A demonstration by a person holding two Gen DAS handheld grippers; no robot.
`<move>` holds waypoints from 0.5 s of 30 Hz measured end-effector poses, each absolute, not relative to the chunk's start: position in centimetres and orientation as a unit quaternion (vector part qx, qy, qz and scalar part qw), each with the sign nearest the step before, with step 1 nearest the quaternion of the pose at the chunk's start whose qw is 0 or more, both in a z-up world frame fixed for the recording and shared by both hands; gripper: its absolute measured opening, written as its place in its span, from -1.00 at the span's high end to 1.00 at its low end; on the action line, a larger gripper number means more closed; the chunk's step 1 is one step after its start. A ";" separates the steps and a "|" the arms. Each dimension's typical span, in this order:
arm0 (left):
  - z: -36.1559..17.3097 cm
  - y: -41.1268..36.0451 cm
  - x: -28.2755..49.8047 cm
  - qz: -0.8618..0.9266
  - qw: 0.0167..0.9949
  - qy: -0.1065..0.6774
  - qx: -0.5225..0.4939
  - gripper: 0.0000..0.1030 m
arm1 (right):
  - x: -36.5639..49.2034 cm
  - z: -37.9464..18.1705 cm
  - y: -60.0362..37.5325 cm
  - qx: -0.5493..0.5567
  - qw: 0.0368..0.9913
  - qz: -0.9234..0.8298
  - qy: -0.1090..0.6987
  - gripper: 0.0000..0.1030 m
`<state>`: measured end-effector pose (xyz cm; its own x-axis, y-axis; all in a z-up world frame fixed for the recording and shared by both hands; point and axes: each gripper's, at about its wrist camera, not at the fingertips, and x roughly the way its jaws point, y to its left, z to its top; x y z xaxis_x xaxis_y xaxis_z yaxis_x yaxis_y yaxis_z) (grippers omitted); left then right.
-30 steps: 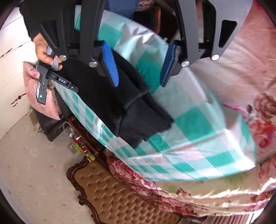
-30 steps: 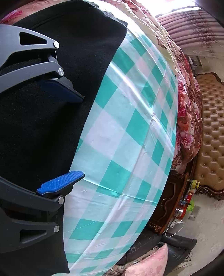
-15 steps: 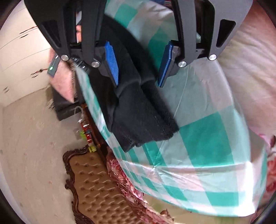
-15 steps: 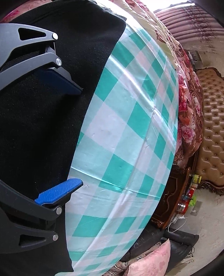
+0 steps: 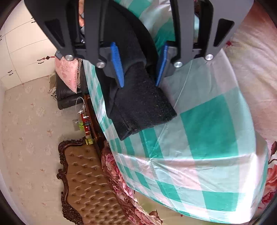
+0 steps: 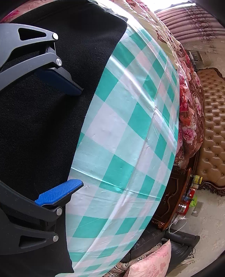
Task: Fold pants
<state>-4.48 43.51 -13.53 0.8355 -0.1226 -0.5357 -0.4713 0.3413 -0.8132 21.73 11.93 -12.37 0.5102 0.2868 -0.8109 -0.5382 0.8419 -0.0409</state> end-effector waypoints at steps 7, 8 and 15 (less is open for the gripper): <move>-8.0 41.0 -3.0 0.126 0.845 0.275 -0.442 0.82 | 21.6 -10.7 9.6 -0.098 0.862 0.251 0.429 -0.76; -6.6 40.1 -2.7 0.130 0.857 0.278 -0.413 0.82 | 21.5 -10.0 8.5 -0.077 0.861 0.255 0.433 -0.77; 2.6 26.6 1.7 0.152 0.940 0.294 -0.086 0.82 | 20.3 -6.8 -2.5 0.021 0.857 0.242 0.455 -0.76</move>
